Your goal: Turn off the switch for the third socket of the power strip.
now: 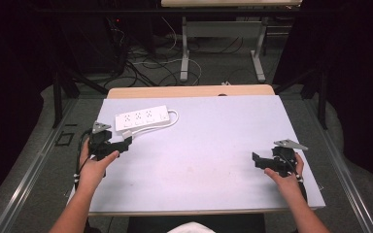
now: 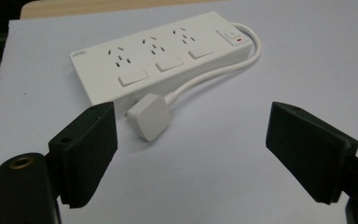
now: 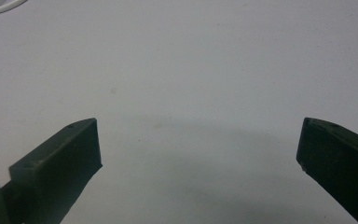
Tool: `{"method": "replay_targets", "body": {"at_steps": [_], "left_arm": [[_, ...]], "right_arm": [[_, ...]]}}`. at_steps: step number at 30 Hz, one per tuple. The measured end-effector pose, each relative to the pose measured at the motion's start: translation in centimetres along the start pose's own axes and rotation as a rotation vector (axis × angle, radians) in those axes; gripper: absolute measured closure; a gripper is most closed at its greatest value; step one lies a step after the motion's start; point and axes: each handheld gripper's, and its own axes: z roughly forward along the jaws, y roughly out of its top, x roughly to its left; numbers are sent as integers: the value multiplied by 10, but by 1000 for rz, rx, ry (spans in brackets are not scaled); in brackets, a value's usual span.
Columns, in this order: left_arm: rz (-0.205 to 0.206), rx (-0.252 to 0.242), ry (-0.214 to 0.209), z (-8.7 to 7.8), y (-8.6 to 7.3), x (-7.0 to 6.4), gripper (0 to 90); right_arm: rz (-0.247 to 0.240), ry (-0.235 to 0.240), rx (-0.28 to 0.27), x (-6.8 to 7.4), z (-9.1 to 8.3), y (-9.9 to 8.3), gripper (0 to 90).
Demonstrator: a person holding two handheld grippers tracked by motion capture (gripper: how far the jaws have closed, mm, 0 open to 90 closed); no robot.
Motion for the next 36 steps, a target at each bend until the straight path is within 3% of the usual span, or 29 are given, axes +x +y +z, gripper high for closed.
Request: {"method": "replay_targets", "body": {"at_steps": [8,27,36], "left_arm": [[-20,-3,-4,-2,12,4,167],[-23,4,-24,-6,48,5,169],[13,23,-20,-1,63,1,186]], "right_arm": [[4,2,3,0,0,0,0],[7,5,10,0,1,-1,0],[8,7,10,0,0,-1,0]]}}
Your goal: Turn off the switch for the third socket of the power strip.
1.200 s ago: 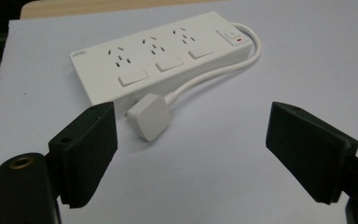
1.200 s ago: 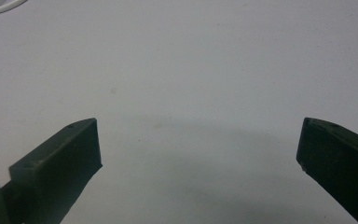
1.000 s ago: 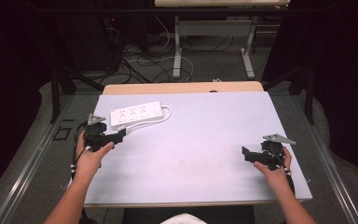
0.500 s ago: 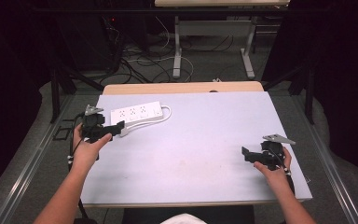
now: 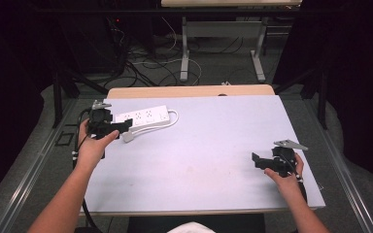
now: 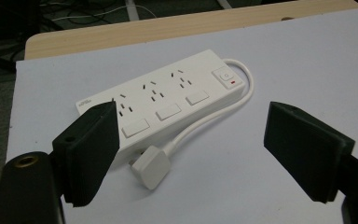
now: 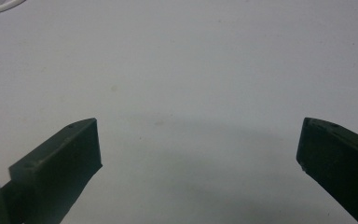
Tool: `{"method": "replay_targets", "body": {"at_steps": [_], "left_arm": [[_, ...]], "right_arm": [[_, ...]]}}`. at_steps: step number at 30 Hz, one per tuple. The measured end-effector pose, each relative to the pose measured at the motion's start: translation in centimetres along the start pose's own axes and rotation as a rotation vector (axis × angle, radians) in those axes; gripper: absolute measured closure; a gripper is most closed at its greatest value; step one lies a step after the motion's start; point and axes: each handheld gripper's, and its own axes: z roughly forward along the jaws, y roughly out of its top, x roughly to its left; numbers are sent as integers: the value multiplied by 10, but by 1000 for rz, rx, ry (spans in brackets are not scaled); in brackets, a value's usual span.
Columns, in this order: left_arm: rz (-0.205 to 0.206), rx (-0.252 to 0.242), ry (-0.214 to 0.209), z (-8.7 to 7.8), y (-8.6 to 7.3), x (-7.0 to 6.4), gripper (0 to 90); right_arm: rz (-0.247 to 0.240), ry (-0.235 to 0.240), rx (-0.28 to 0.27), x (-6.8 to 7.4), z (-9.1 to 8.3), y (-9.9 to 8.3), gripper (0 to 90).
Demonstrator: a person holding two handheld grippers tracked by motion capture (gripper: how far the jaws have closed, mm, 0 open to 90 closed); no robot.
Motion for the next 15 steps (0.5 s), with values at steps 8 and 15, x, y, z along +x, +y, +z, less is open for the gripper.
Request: {"method": "replay_targets", "body": {"at_steps": [8,15], "left_arm": [[-2,8,4,4,9,-2,188],[-21,24,15,10,17,1,191]], "right_arm": [[-1,0,0,-1,0,0,0],[4,2,3,0,0,0,0]]}}
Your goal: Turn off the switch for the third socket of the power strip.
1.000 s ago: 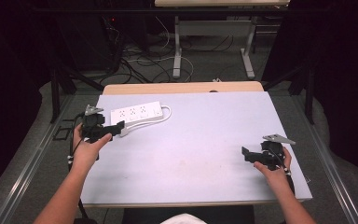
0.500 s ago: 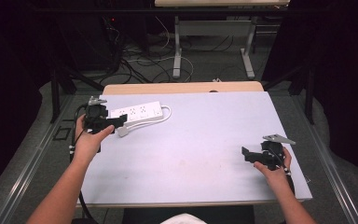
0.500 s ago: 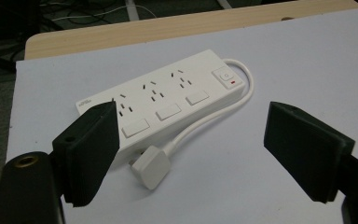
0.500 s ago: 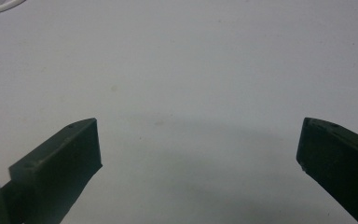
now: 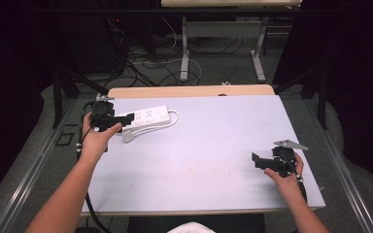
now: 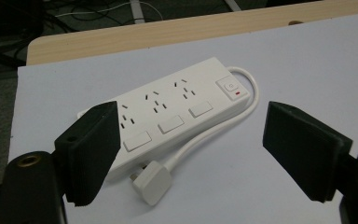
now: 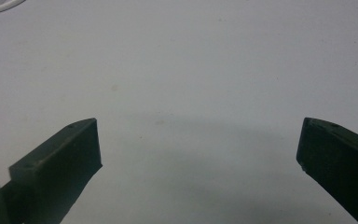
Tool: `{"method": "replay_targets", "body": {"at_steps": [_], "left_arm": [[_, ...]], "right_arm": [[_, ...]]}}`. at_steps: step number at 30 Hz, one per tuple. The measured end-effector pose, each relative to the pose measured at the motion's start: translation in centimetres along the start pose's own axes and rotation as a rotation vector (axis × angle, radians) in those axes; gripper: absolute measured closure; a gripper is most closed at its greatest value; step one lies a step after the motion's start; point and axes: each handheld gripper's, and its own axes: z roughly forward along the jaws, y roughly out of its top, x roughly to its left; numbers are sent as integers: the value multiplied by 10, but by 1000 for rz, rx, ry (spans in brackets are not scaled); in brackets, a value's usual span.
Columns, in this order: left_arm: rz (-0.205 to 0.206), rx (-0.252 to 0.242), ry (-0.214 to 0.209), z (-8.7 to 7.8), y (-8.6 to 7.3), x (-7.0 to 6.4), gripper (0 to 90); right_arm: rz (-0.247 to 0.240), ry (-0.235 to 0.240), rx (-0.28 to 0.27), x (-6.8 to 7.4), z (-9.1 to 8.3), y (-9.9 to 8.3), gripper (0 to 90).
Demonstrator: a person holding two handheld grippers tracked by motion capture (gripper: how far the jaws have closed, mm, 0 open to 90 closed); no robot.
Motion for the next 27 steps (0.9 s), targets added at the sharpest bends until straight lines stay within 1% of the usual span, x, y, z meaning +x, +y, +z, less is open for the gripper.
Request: {"method": "replay_targets", "body": {"at_steps": [2,5,6,8,14,15,16,18,19,20,21,24,25,26,27], "left_arm": [[-14,-6,-1,2,2,1,193],[-25,1,1,4,6,1,200],[-25,12,0,4,7,2,200],[-36,15,2,6,10,2,210],[-33,34,12,12,17,2,212],[-27,38,9,14,18,3,212],[-30,45,22,16,19,3,212],[-31,44,20,18,20,4,215],[-42,53,21,20,21,5,222],[-42,53,21,20,21,5,230],[-60,61,18,23,23,7,236],[-71,72,10,25,24,8,257],[-81,73,12,26,25,8,266],[-78,81,9,26,26,9,273],[-88,81,11,27,27,10,284]], "right_arm": [[1,1,0,0,0,0,0],[-3,1,-1,-1,0,0,0],[-3,1,-1,-1,0,0,0],[-1,4,1,-1,0,0,0],[7,5,3,0,0,0,0],[7,5,3,0,0,0,0],[0,6,2,-1,0,0,0],[3,6,1,0,0,0,0],[1,6,1,-1,0,0,0],[1,7,1,-1,1,0,0],[6,7,3,0,0,0,0],[6,8,2,0,0,0,0],[6,8,2,0,0,0,0],[6,8,3,0,0,0,0],[6,8,4,0,0,0,0]]}}
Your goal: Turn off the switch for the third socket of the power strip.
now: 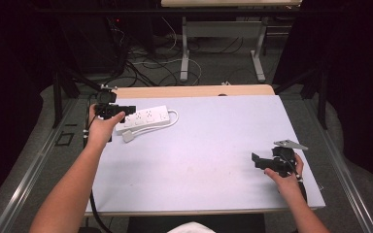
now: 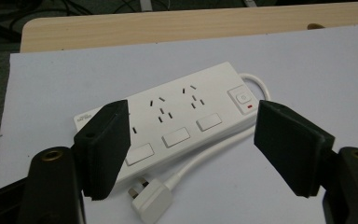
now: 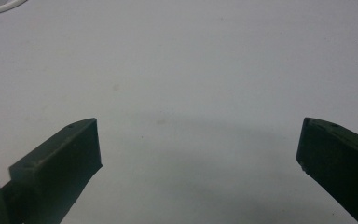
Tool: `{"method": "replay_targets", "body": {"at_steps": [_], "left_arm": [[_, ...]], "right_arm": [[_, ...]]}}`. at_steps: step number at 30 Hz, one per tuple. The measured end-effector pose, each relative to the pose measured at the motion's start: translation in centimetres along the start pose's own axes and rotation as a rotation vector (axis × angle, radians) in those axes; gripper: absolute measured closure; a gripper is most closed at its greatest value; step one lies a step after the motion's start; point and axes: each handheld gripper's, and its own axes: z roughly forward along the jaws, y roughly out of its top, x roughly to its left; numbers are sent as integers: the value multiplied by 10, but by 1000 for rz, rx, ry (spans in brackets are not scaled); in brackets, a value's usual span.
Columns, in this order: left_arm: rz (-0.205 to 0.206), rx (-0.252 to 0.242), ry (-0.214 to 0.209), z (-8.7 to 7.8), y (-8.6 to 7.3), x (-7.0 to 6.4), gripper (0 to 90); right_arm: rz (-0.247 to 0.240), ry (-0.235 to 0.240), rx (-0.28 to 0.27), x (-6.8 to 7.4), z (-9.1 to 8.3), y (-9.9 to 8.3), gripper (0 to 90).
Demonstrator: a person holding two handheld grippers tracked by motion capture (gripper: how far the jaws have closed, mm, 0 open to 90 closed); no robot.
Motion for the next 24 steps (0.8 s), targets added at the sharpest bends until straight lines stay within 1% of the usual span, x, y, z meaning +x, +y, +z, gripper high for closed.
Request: {"method": "replay_targets", "body": {"at_steps": [1,3,4,5,6,7,10,11,12,13,15,16,17,18,19,20,21,23,24], "left_arm": [[-19,10,-11,1,2,1,295],[-24,19,-14,2,3,1,303],[-34,25,-13,3,3,2,332],[-43,27,-5,6,4,2,334],[-43,42,-6,7,5,3,339],[-50,47,-3,8,5,4,344],[-61,45,8,12,6,5,365],[-66,66,11,14,7,7,384],[-71,70,12,15,7,8,391],[-71,70,12,15,7,8,402],[-73,64,32,20,8,10,426],[-73,64,32,20,8,10,440],[-70,83,39,21,9,12,455],[-70,83,39,21,9,12,466],[-79,74,45,23,9,12,484],[-90,95,40,25,10,13,494],[-94,89,48,27,10,13,503],[-105,109,49,28,10,15,520],[-112,102,56,31,10,15,531]], "right_arm": [[-2,1,-1,0,0,0,0],[0,1,0,0,0,0,0],[-4,0,-1,0,1,0,0],[0,-1,1,0,1,0,0],[1,-1,2,0,1,0,0],[7,1,4,1,1,0,0],[0,5,4,0,1,0,0],[6,6,5,0,1,0,0],[5,7,6,0,2,0,0],[5,7,6,0,2,0,0],[2,8,5,0,2,0,0],[1,9,5,0,2,0,0],[2,9,7,0,2,-1,0],[2,9,7,0,2,-1,0],[2,9,8,0,2,-1,0],[8,10,10,0,2,-1,0],[7,10,10,0,2,-1,0],[7,11,10,0,2,-1,0],[8,11,10,0,2,-1,0]]}}
